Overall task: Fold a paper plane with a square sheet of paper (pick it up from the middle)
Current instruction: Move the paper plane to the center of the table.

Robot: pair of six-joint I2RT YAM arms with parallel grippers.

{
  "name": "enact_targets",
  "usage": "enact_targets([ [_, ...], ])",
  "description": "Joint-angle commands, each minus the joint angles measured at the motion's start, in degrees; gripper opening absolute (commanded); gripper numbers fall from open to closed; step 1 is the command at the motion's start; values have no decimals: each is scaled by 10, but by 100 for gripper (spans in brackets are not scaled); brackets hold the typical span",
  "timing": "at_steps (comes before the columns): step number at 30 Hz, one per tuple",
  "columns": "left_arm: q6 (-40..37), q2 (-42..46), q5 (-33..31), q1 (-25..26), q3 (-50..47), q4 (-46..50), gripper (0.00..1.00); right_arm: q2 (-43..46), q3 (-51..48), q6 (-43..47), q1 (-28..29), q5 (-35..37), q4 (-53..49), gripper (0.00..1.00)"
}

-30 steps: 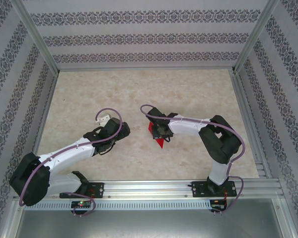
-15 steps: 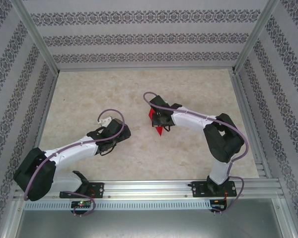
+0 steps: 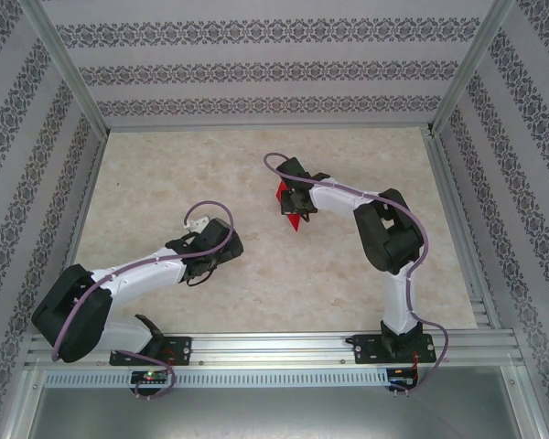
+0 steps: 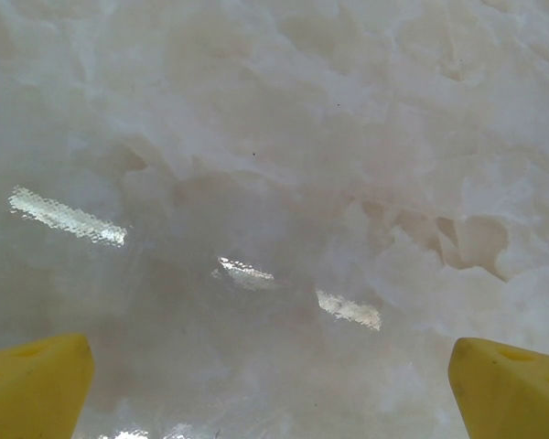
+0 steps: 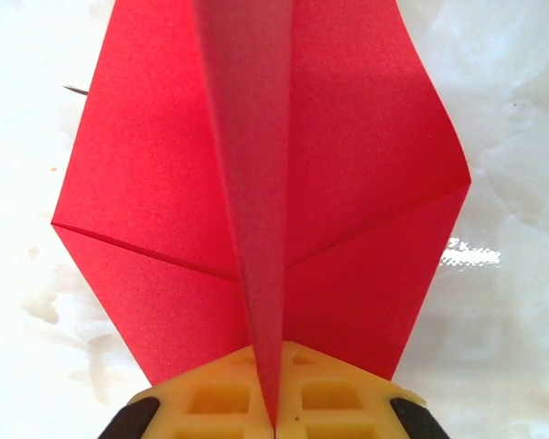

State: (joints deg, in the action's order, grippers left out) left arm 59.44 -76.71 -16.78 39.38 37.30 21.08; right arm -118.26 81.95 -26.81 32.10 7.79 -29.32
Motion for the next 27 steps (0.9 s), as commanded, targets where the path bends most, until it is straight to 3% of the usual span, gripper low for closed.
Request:
enact_targets([
  [1, -13, -6, 5, -6, 19, -2, 100, -15, 20, 9, -5, -7, -3, 7],
  [15, -22, 2, 1, -6, 33, 13, 100, -22, 40, 0, -5, -6, -27, 15],
  [21, -18, 40, -9, -8, 70, 76, 100, 79, 60, -5, -3, -9, -55, 39],
  [27, -25, 134, -24, -9, 70, 81, 100, 222, 11, -12, -9, -5, -34, 67],
])
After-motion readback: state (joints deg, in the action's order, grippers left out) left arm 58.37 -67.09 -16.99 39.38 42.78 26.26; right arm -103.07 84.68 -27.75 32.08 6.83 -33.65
